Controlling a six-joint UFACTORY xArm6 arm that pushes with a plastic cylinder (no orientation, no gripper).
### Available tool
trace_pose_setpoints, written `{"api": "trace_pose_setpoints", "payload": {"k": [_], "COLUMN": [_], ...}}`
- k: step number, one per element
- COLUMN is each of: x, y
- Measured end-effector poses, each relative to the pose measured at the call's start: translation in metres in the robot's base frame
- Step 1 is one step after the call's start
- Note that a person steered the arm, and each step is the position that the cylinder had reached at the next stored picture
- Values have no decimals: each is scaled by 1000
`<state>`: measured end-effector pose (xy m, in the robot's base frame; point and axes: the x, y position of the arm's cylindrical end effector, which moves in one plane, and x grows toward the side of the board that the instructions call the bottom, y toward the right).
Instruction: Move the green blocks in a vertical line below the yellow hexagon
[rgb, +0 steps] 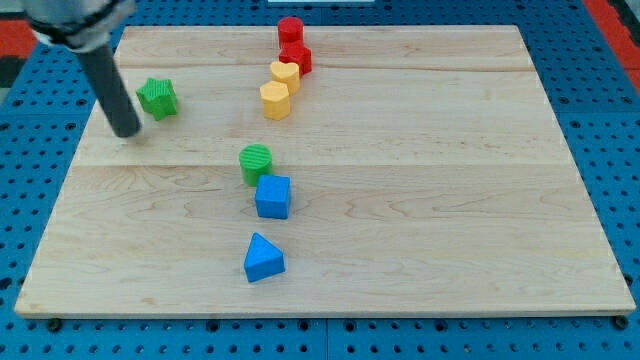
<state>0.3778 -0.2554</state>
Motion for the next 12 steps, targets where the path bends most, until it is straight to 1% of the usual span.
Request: {"api": "trace_pose_setpoints", "payload": {"k": [1, 2, 3, 4, 8, 9, 10, 11, 12], "x": [-55, -66, -55, -34, -24, -15, -6, 9, 15], "y": [-23, 2, 57, 77, 60, 38, 62, 104, 115]}}
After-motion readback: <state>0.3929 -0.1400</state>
